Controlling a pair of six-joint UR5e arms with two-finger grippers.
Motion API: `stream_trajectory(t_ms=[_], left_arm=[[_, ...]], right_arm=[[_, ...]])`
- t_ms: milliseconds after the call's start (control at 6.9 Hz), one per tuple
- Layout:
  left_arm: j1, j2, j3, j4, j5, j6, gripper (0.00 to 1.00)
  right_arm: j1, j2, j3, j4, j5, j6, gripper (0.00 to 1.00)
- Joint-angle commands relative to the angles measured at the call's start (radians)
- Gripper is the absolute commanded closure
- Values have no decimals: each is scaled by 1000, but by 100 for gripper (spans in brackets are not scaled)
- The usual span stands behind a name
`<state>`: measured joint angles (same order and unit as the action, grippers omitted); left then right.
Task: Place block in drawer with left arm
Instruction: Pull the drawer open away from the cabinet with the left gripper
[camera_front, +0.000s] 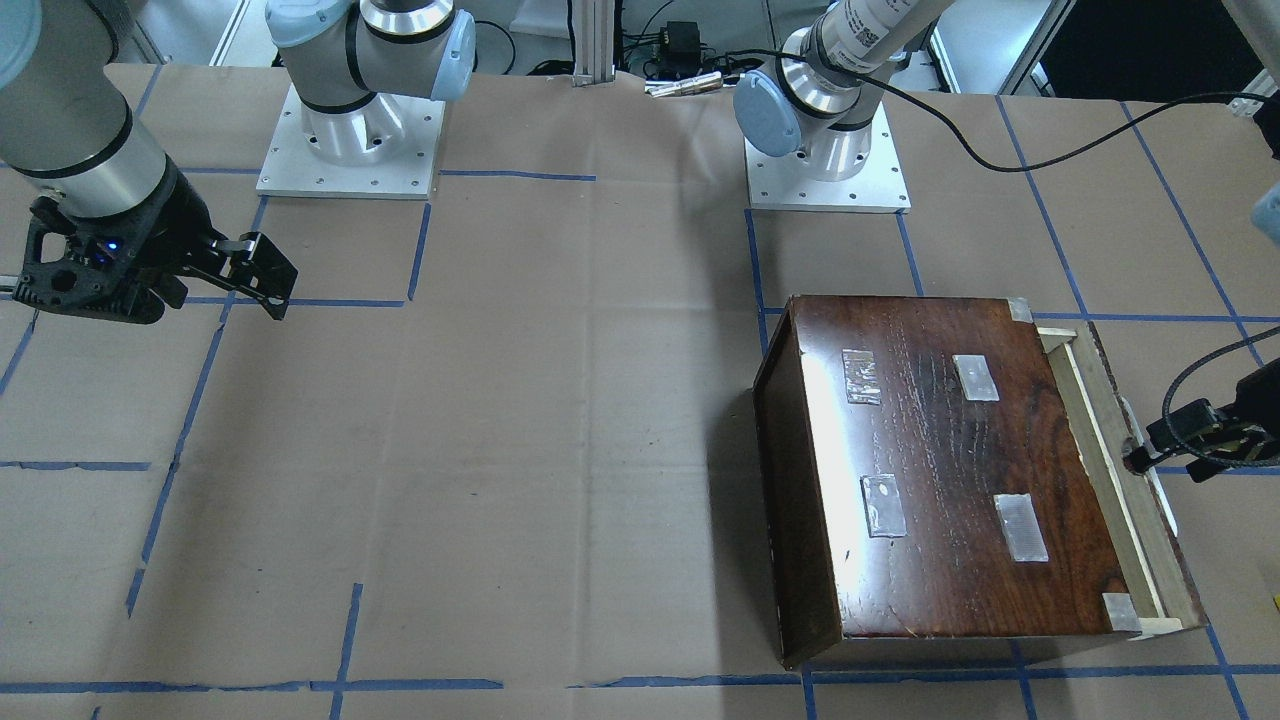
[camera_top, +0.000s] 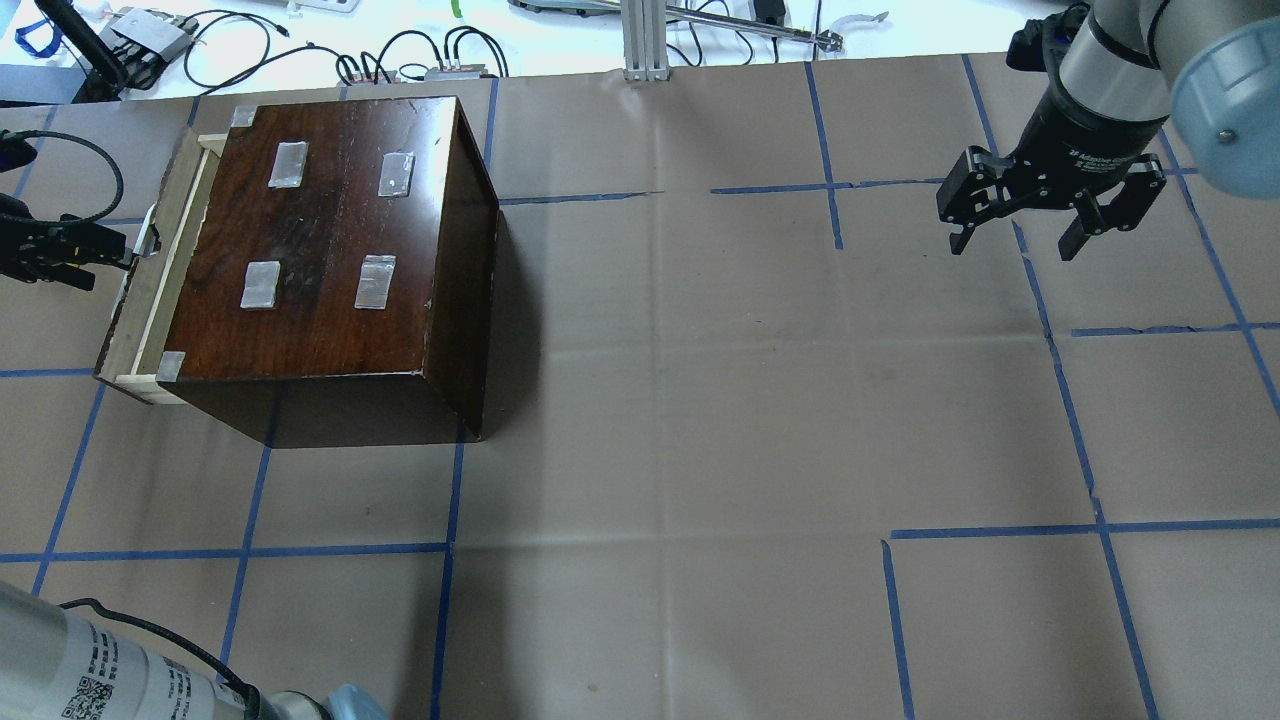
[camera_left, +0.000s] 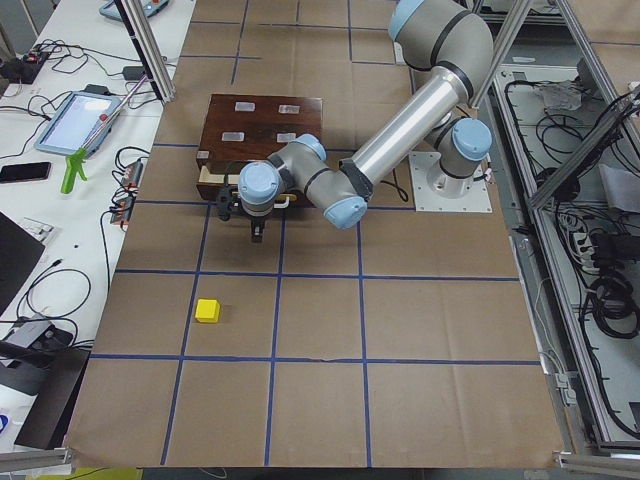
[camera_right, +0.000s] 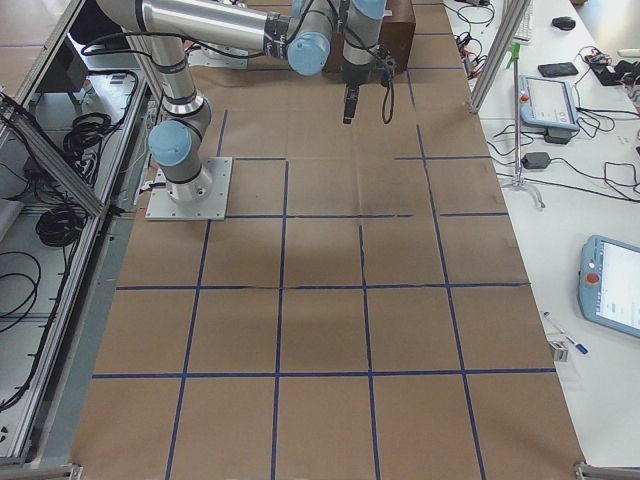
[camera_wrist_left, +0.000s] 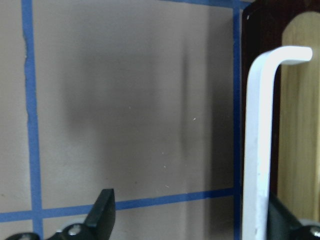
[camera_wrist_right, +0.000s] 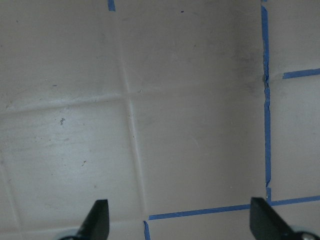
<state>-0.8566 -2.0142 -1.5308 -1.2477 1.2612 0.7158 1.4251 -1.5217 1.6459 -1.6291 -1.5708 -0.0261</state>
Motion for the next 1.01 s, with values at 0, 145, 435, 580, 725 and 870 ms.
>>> stream_trajectory(t_ms=[0,145,435,580,725,870], left_arm=[[8,-4,12,2,4,1,1],[23,-8,15,2,4,1,1],[40,-20,35,4,30,1,1],[44,-23,56,-1,33,1,1],[45,-29,72,-7,40,1,1],[45,-24,81,-6,67,-1,1]], right_arm=[[0,0,0,0,0,0,0],[0,0,0,0,0,0,0],[0,0,0,0,0,0,0],[0,0,0,0,0,0,0],[0,2,0,0,0,0,0],[0,0,0,0,0,0,0]])
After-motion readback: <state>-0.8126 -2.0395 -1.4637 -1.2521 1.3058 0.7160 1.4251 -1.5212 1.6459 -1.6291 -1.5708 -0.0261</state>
